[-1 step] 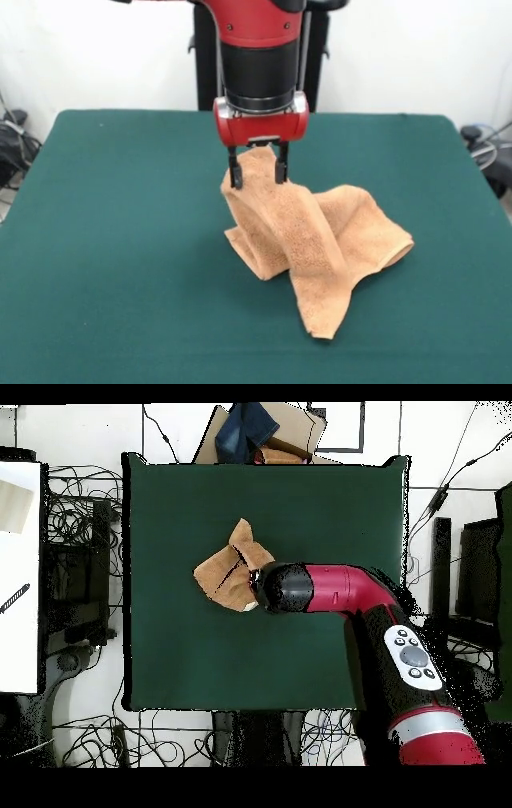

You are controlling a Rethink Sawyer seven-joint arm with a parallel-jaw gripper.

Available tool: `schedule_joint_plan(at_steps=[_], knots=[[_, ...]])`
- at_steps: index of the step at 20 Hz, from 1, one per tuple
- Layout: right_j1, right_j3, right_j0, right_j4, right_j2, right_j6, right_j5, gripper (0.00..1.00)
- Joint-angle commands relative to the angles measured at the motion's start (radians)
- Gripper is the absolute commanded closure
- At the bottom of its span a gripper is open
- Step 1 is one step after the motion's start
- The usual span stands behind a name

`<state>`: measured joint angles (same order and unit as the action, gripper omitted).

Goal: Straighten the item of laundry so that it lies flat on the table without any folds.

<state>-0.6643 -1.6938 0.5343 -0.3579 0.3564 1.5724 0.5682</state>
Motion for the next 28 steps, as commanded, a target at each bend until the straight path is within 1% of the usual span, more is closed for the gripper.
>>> schedule_joint_plan(at_steps=[1, 9, 11, 14, 17, 19, 22, 24, 28], knots=[[-0.004, 0.058, 0.007, -0.068, 0.089, -0.163, 0.091, 0.0], [0.018, 0.116, 0.036, -0.095, 0.122, -0.245, 0.122, 0.0], [0.021, 0.114, 0.041, -0.103, 0.129, -0.245, 0.112, 0.0], [0.016, 0.126, 0.049, -0.112, 0.145, -0.257, 0.13, 0.0], [-0.034, 0.158, 0.061, -0.102, 0.168, -0.308, 0.218, 0.0], [-0.058, 0.173, 0.059, -0.096, 0.173, -0.311, 0.269, 0.0], [-0.087, 0.145, 0.042, -0.083, 0.165, -0.256, 0.279, 0.0], [-0.098, 0.102, 0.022, -0.071, 0.157, -0.189, 0.252, 0.0], [-0.111, 0.0, -0.041, -0.047, 0.133, -0.013, 0.164, 0.0]])
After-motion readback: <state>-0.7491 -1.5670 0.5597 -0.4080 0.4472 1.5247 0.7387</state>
